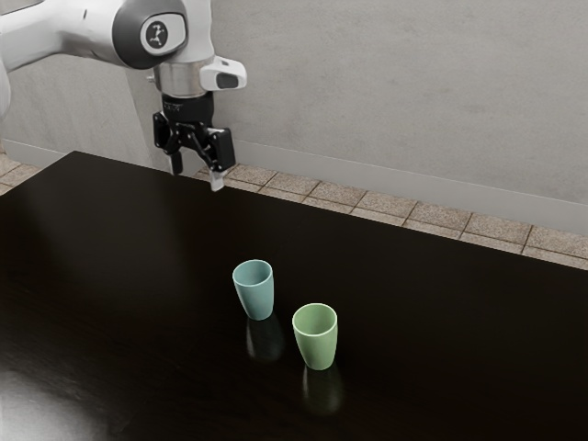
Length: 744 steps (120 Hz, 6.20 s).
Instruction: Place the left cup onto the right cup
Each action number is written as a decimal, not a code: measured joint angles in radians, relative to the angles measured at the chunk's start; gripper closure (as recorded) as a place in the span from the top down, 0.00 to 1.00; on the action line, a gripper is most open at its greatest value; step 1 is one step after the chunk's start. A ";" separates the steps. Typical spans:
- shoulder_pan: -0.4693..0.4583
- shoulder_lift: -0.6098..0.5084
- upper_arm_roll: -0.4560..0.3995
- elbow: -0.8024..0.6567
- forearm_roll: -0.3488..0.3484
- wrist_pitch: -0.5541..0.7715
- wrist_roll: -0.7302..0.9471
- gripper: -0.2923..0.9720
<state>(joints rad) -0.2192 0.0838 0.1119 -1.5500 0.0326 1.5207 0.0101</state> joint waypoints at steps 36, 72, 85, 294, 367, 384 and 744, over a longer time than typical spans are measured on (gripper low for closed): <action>-0.005 -0.013 0.073 -0.142 0.004 0.030 0.008 0.77; 0.012 -0.013 0.100 -0.403 0.024 0.262 0.004 0.77; 0.008 0.000 0.103 -0.417 0.034 0.364 -0.003 0.77; 0.031 0.229 0.014 -0.399 0.014 0.702 -0.248 0.77; 0.019 0.230 0.009 -0.395 0.014 0.711 -0.316 0.19; 0.018 0.222 0.008 -0.394 0.015 0.707 -0.328 0.17; -0.020 0.086 -0.278 -0.362 0.095 0.567 -0.701 0.68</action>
<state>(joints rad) -0.2397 0.1693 -0.1657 -1.9117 0.1273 2.0876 -0.6914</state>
